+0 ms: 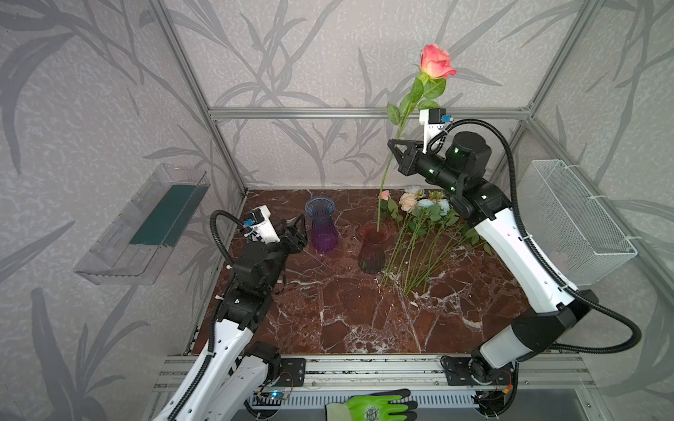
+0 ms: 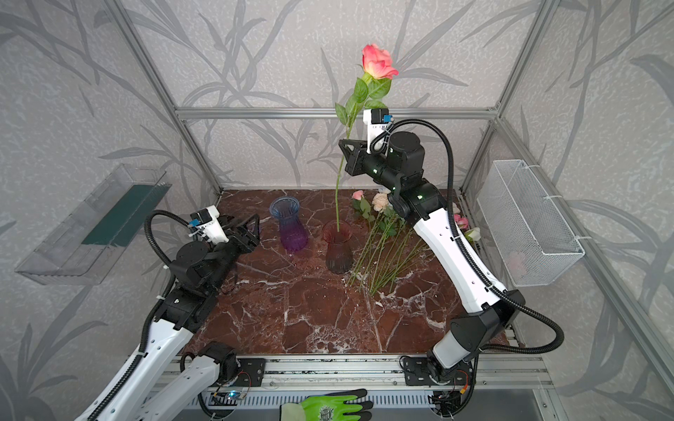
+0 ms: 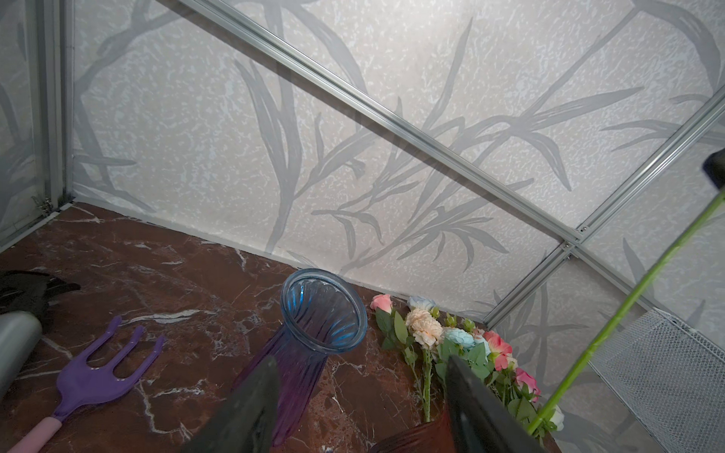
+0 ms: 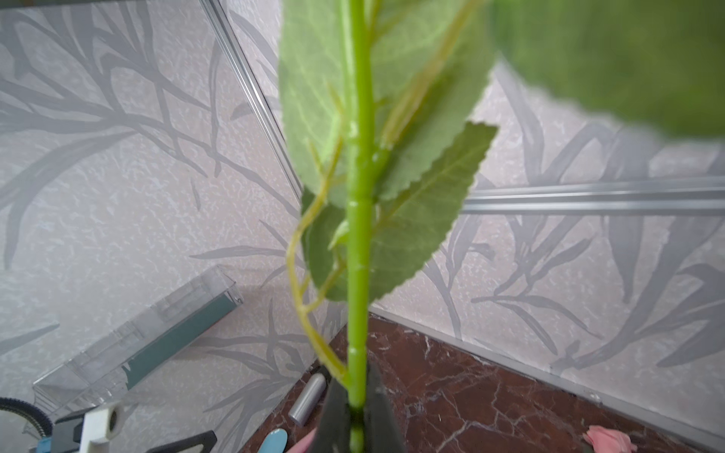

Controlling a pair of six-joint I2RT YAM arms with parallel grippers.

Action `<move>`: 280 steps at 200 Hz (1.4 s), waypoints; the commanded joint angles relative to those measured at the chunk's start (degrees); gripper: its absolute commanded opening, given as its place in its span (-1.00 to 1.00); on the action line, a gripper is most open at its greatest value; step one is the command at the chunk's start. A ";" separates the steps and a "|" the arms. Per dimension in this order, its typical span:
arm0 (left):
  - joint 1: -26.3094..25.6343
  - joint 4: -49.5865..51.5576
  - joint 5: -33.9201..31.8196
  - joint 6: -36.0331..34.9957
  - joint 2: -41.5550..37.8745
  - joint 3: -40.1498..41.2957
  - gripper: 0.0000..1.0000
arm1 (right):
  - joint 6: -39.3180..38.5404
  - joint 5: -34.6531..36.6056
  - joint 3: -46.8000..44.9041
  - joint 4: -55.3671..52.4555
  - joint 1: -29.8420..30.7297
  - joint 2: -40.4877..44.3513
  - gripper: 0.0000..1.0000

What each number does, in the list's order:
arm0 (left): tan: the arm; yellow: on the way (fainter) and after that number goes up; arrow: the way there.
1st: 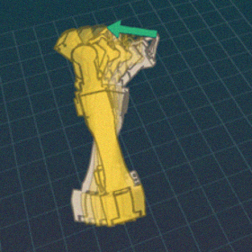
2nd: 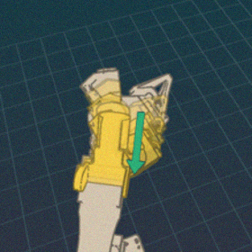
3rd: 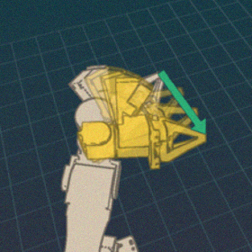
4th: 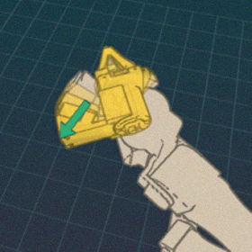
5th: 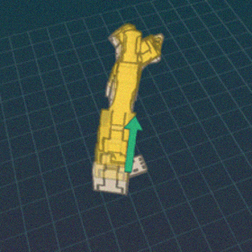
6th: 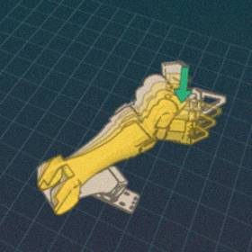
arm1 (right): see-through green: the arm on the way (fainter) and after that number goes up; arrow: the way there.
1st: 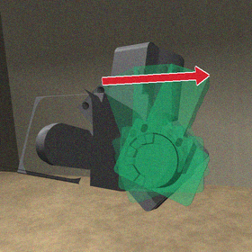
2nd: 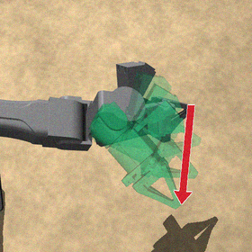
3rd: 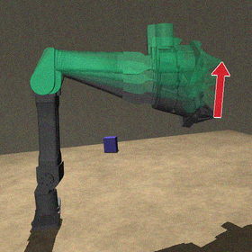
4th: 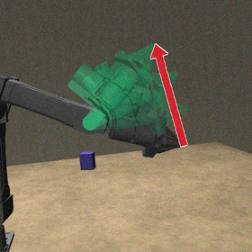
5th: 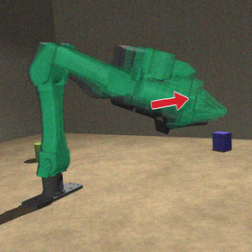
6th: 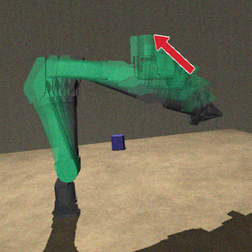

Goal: Arrange flowers in a vase
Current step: Place the flower in the vase.

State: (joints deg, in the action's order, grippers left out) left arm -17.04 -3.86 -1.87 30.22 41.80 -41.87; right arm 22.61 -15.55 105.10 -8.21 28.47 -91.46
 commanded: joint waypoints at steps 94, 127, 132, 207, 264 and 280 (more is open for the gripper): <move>0.43 -3.88 8.44 4.58 3.48 -0.54 0.37 | 1.22 -1.56 -22.78 10.41 1.33 0.32 -0.97; 0.38 -4.21 10.70 5.28 4.90 -0.87 0.38 | 2.17 -2.16 -26.13 10.60 1.68 0.29 -0.81; 0.39 -4.30 11.00 5.33 4.99 -0.85 0.37 | 2.17 -2.20 -26.34 10.50 1.69 0.23 -0.77; 0.40 -5.11 13.25 6.08 5.83 -1.06 0.38 | 2.88 -2.47 -27.54 8.96 1.84 1.26 -0.49; 0.37 -5.20 13.29 6.00 6.01 -0.97 0.38 | 2.54 -2.82 -28.76 8.73 1.89 3.55 -0.47; 0.40 -5.28 13.68 6.16 6.03 -1.11 0.38 | 2.45 -2.35 -28.96 8.43 1.92 4.47 -0.43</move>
State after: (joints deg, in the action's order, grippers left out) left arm -16.80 -7.42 10.87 35.77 47.90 -41.87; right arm 25.30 -17.43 76.55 0.12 30.06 -89.89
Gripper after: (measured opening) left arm 0.690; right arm 0.273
